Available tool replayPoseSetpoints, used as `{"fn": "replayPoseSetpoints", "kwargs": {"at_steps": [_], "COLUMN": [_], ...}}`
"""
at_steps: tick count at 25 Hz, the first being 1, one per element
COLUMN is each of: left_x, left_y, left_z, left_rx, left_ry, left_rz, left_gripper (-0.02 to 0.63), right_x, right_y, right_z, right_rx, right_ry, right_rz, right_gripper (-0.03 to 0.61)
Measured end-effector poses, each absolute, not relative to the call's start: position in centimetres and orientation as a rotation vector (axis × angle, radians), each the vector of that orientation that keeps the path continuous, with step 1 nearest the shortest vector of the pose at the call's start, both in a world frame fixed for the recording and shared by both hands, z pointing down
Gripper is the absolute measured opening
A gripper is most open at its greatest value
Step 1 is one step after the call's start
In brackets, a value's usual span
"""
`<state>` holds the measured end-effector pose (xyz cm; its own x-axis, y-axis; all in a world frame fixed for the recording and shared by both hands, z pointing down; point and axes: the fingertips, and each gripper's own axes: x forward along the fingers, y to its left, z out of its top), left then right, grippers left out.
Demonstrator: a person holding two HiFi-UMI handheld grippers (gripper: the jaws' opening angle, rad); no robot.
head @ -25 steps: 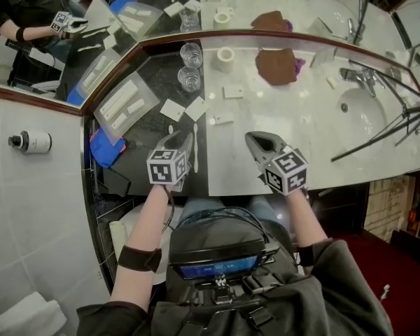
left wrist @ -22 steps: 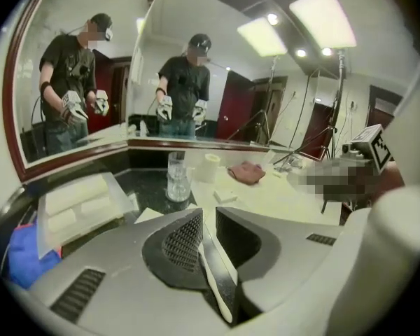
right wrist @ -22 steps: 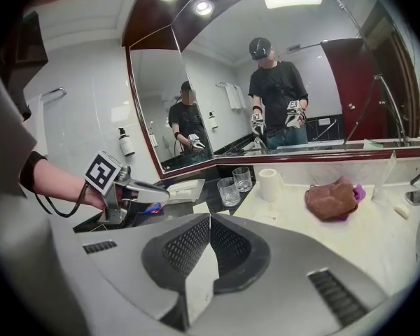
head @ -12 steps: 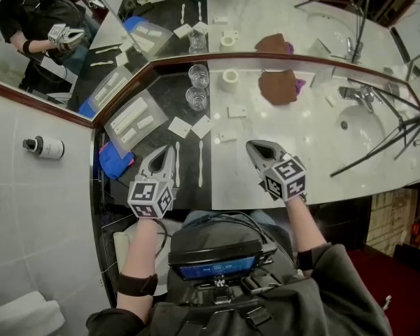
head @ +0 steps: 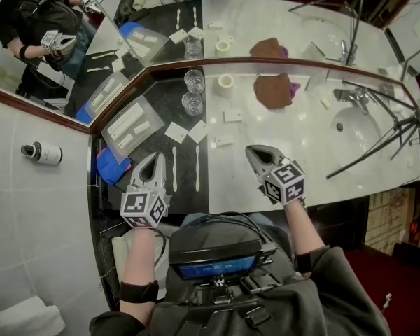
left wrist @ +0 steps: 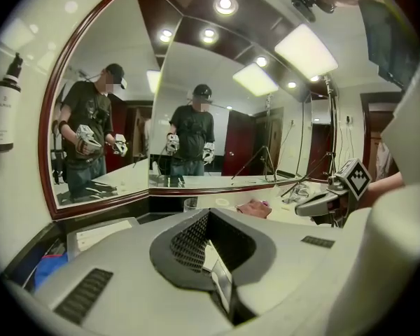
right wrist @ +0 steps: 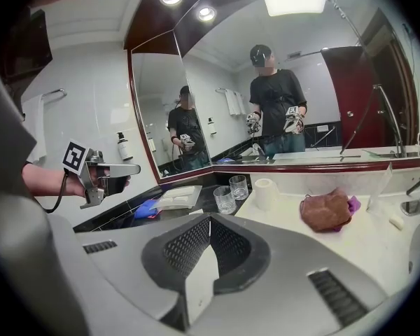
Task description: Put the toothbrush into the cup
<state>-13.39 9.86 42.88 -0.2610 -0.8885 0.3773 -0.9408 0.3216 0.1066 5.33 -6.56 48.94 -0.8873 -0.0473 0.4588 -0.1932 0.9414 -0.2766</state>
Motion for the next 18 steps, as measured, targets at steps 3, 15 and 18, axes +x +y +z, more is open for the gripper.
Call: {"fn": "replayPoseSetpoints", "kwargs": {"at_steps": [3,15,18], "left_x": [-13.6,-15.7,-16.6], "left_y": [9.9,10.7,11.0], "left_z": [43.0,43.8,44.6], "left_rx": [1.632,1.627,1.642], "left_ry": [-2.235,-2.226,-2.197], "left_rz": [0.185,0.211,0.219], "left_gripper": [0.002,0.002,0.002], "right_x": [5.2,3.1,1.8], "right_y": [-6.4,-3.8,-1.6], "right_z": [49.0,52.5,54.7], "right_rx": [0.179,0.249,0.256], "right_ry": [-2.635,-2.51,-2.432], "right_rz": [0.438,0.459,0.504], "right_gripper": [0.02,0.039,0.088]}}
